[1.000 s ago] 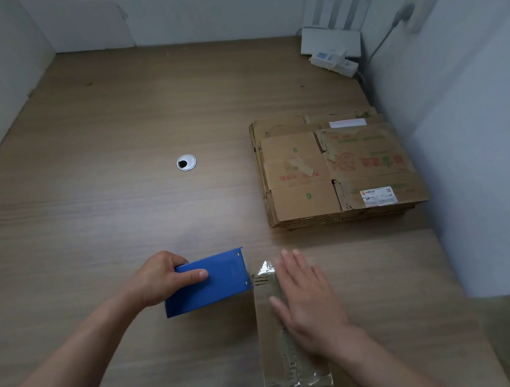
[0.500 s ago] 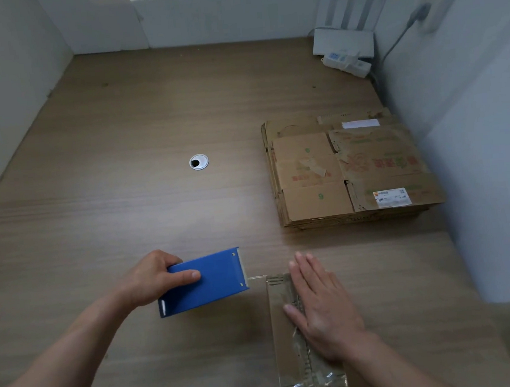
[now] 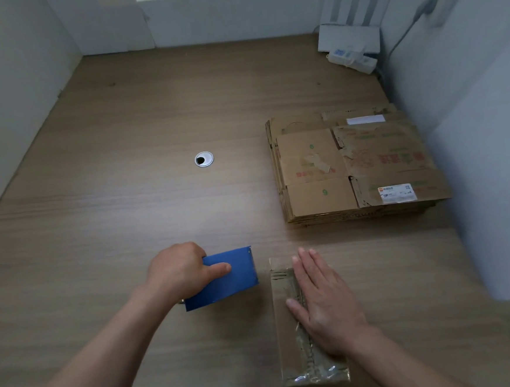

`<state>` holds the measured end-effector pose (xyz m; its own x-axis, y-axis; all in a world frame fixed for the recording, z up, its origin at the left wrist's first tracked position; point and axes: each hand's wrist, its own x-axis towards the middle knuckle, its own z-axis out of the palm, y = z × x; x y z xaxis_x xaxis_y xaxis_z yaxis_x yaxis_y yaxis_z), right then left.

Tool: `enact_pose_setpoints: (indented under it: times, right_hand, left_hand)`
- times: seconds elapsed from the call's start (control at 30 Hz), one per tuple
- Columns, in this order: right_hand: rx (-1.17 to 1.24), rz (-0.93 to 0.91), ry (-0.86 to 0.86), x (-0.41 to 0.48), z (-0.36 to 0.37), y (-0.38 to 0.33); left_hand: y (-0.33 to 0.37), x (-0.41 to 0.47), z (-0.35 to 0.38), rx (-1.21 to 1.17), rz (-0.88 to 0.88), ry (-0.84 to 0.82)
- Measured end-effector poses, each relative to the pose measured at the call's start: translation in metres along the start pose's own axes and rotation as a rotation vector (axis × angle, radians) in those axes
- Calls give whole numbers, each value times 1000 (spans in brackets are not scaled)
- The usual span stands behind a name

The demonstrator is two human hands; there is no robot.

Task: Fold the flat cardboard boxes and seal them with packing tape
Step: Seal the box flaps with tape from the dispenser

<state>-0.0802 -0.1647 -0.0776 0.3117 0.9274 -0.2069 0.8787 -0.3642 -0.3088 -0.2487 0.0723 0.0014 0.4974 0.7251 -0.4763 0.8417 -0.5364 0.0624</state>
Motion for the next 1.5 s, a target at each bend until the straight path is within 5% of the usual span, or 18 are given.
enact_pose_setpoints:
  times: [0.53, 0.73, 0.9, 1.0, 1.17, 1.3, 1.5]
  right_hand:
    - [16, 9, 6, 3, 2, 0]
    - [11, -7, -8, 2, 0, -1]
    - [7, -27, -24, 1, -3, -1]
    - [19, -28, -5, 3, 0, -1]
    - [34, -51, -4, 3, -4, 0]
    - [57, -55, 27, 2, 0, 2]
    - [157, -96, 89, 1, -2, 4]
  left_hand:
    - [95, -39, 0, 268, 60, 198]
    - [77, -49, 22, 290, -26, 230]
    - [11, -69, 82, 180, 60, 500]
    - [-19, -85, 132, 190, 70, 440]
    - [-26, -100, 139, -121, -31, 422]
    - [29, -102, 93, -508, 225, 587]
    - [104, -47, 91, -609, 416, 267]
